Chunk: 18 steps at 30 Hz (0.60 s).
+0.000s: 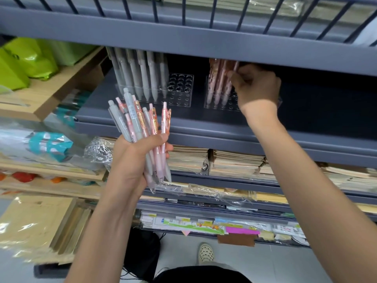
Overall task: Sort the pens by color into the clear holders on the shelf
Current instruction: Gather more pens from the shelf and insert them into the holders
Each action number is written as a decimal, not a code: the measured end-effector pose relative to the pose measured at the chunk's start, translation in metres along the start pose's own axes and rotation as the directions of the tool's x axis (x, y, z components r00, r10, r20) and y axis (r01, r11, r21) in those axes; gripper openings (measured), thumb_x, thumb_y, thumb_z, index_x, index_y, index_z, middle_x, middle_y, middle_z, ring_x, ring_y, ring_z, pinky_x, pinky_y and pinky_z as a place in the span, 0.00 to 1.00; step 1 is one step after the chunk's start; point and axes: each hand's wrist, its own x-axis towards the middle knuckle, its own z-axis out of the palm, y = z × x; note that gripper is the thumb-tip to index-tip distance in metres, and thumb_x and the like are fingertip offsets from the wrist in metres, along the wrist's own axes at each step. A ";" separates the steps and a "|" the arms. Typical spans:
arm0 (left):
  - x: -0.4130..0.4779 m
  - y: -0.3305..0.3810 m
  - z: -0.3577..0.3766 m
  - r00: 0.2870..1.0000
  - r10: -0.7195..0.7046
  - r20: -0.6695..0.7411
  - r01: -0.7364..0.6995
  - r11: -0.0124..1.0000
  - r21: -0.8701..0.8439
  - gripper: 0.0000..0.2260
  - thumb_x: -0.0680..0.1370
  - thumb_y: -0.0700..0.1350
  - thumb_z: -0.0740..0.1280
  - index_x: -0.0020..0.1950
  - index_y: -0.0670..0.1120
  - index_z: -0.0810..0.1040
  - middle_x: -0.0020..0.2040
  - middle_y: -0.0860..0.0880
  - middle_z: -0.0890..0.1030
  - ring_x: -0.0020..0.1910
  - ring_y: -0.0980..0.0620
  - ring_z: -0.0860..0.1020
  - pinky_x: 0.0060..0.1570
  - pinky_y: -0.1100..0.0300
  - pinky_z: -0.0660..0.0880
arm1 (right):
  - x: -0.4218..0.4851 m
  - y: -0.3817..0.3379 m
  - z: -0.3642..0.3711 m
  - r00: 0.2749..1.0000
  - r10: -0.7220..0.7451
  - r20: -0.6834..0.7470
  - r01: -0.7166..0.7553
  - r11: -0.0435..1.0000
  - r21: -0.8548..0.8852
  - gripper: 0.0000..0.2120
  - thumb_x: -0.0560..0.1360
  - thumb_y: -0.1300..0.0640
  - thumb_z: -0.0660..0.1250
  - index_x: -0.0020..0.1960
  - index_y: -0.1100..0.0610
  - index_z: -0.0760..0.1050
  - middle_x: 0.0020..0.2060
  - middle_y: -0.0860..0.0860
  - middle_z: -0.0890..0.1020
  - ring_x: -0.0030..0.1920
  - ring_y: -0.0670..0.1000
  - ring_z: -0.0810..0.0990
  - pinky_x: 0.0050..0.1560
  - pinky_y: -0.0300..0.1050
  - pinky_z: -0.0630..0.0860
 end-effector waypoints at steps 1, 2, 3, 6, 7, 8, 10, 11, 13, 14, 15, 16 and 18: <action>0.000 0.000 -0.001 1.000 0.000 0.002 0.000 1.000 -0.004 0.18 0.65 0.38 0.75 0.54 0.39 0.79 0.34 0.47 0.82 0.33 0.48 0.83 0.33 0.58 0.80 | 0.000 0.000 0.000 1.000 -0.012 0.008 0.012 1.000 -0.020 0.13 0.75 0.47 0.69 0.47 0.57 0.83 0.43 0.52 0.86 0.46 0.54 0.82 0.46 0.35 0.66; 0.001 0.000 -0.002 1.000 0.001 0.005 -0.001 1.000 -0.008 0.18 0.65 0.38 0.75 0.54 0.38 0.79 0.34 0.46 0.82 0.33 0.48 0.83 0.33 0.58 0.79 | 0.000 -0.001 0.000 1.000 -0.023 0.010 0.023 0.999 -0.042 0.13 0.76 0.47 0.69 0.48 0.57 0.82 0.43 0.53 0.86 0.46 0.55 0.81 0.45 0.35 0.64; 0.001 0.000 -0.002 1.000 0.003 0.008 -0.003 1.000 -0.011 0.18 0.66 0.38 0.75 0.54 0.38 0.79 0.34 0.46 0.83 0.33 0.48 0.83 0.33 0.58 0.79 | -0.001 -0.002 -0.001 0.999 -0.031 0.007 0.031 0.997 -0.067 0.13 0.76 0.47 0.68 0.48 0.57 0.82 0.43 0.53 0.86 0.46 0.56 0.80 0.43 0.34 0.61; 0.002 0.001 -0.006 1.000 0.010 0.016 -0.009 1.000 -0.019 0.17 0.66 0.38 0.75 0.54 0.39 0.79 0.35 0.46 0.83 0.34 0.48 0.83 0.34 0.57 0.79 | -0.006 -0.004 -0.006 1.000 -0.011 -0.006 0.010 0.990 -0.143 0.09 0.76 0.50 0.67 0.43 0.54 0.81 0.46 0.52 0.86 0.49 0.57 0.81 0.41 0.34 0.59; 0.002 0.001 -0.008 1.000 0.012 0.020 -0.011 1.000 -0.020 0.17 0.66 0.38 0.75 0.53 0.40 0.79 0.35 0.46 0.83 0.34 0.47 0.83 0.34 0.57 0.80 | -0.010 -0.006 -0.009 0.999 0.008 -0.042 -0.014 0.992 -0.129 0.08 0.76 0.52 0.67 0.39 0.53 0.79 0.45 0.50 0.85 0.47 0.55 0.81 0.40 0.33 0.60; 0.003 0.001 -0.009 1.000 0.012 0.023 -0.011 1.000 -0.020 0.16 0.66 0.38 0.76 0.53 0.41 0.79 0.35 0.46 0.83 0.34 0.47 0.83 0.35 0.57 0.80 | -0.017 -0.009 -0.011 0.995 0.028 -0.095 -0.034 0.997 -0.065 0.08 0.75 0.52 0.67 0.37 0.52 0.77 0.42 0.48 0.85 0.44 0.53 0.82 0.39 0.32 0.63; 0.003 0.001 -0.010 0.999 0.009 0.031 -0.009 1.000 -0.015 0.17 0.66 0.38 0.76 0.53 0.41 0.79 0.36 0.46 0.84 0.34 0.47 0.84 0.35 0.56 0.80 | -0.031 -0.019 -0.015 0.993 0.045 -0.110 -0.024 0.982 0.186 0.04 0.73 0.54 0.68 0.39 0.51 0.79 0.34 0.41 0.82 0.38 0.43 0.81 0.40 0.32 0.70; 0.003 0.001 -0.011 0.999 0.007 0.035 -0.006 1.000 -0.013 0.18 0.66 0.38 0.76 0.54 0.40 0.79 0.37 0.45 0.84 0.34 0.47 0.84 0.35 0.57 0.80 | -0.040 -0.024 -0.015 0.999 0.030 -0.033 -0.020 0.963 0.269 0.04 0.72 0.55 0.68 0.39 0.49 0.80 0.32 0.40 0.82 0.37 0.40 0.80 0.41 0.32 0.72; 0.003 0.001 -0.011 0.999 0.002 0.043 -0.002 1.000 -0.010 0.20 0.65 0.38 0.76 0.56 0.37 0.79 0.39 0.43 0.85 0.34 0.47 0.84 0.34 0.58 0.79 | -0.055 -0.036 -0.012 0.972 -0.023 0.234 -0.049 0.954 0.295 0.06 0.72 0.51 0.69 0.37 0.47 0.81 0.32 0.39 0.83 0.36 0.37 0.80 0.42 0.30 0.74; 0.002 0.001 -0.011 0.999 0.002 0.049 -0.001 1.000 -0.006 0.21 0.65 0.38 0.76 0.56 0.36 0.78 0.40 0.43 0.85 0.34 0.47 0.84 0.33 0.58 0.79 | -0.062 -0.041 -0.009 0.931 -0.053 0.361 -0.057 0.956 0.289 0.07 0.72 0.48 0.70 0.37 0.47 0.82 0.33 0.40 0.84 0.37 0.37 0.81 0.42 0.28 0.74; 0.002 0.001 -0.011 0.998 0.005 0.059 -0.005 1.000 0.000 0.20 0.65 0.38 0.76 0.55 0.36 0.79 0.40 0.43 0.85 0.34 0.47 0.84 0.33 0.58 0.79 | -0.066 -0.046 -0.007 0.885 -0.089 0.457 -0.058 0.952 0.299 0.08 0.73 0.47 0.71 0.37 0.47 0.83 0.34 0.40 0.84 0.38 0.37 0.82 0.42 0.28 0.74; 0.002 0.001 -0.011 0.997 0.010 0.073 -0.011 1.000 0.008 0.19 0.65 0.38 0.76 0.54 0.38 0.79 0.39 0.44 0.85 0.34 0.47 0.84 0.32 0.58 0.79 | -0.070 -0.050 -0.005 0.839 -0.125 0.529 -0.067 0.942 0.328 0.07 0.73 0.46 0.72 0.39 0.48 0.84 0.36 0.41 0.85 0.40 0.38 0.82 0.43 0.30 0.75; 0.002 0.002 -0.012 0.994 0.025 0.111 -0.027 0.999 0.018 0.15 0.66 0.37 0.76 0.51 0.40 0.81 0.38 0.45 0.85 0.34 0.47 0.84 0.32 0.58 0.80 | -0.075 -0.055 0.000 0.757 -0.175 0.629 -0.109 0.916 0.387 0.04 0.73 0.49 0.73 0.43 0.49 0.85 0.39 0.42 0.86 0.43 0.40 0.83 0.48 0.35 0.78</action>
